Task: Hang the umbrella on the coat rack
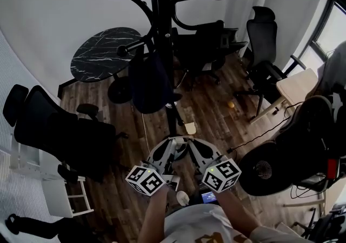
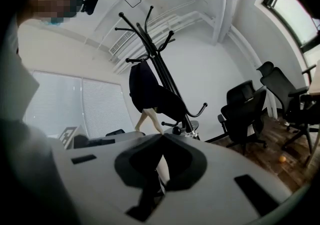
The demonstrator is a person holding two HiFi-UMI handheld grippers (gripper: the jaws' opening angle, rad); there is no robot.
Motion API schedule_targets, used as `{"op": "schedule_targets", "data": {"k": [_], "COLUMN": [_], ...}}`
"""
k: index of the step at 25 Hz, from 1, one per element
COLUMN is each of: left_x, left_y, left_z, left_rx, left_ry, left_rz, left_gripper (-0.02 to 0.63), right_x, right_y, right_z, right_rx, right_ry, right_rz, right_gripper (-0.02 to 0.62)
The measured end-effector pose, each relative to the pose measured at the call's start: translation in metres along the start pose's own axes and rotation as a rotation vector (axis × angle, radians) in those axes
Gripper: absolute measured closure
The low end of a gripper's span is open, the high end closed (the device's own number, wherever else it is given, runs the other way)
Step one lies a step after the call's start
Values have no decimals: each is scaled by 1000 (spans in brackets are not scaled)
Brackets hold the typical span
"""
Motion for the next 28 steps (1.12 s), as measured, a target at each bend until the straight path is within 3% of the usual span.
{"op": "schedule_targets", "data": {"k": [28], "left_x": [36], "left_y": [-42], "left_z": [-7], "left_rx": [-30], "left_ry": [-27], "left_rz": [-32], "left_gripper": [588], "right_x": [41], "right_y": [36], "right_z": [18], "right_rx": [25], "right_ry": [-39], "right_rz": [26], "right_gripper": [583]}}
Point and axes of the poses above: the fingertips, and each gripper's own axes: x forward along the fingers, y to its right, z out of its underside, the point moved 7 cm from there along -x, backward along the fingers, and after that the axes turned 12 degrees about -x, right-handed, at the moved point
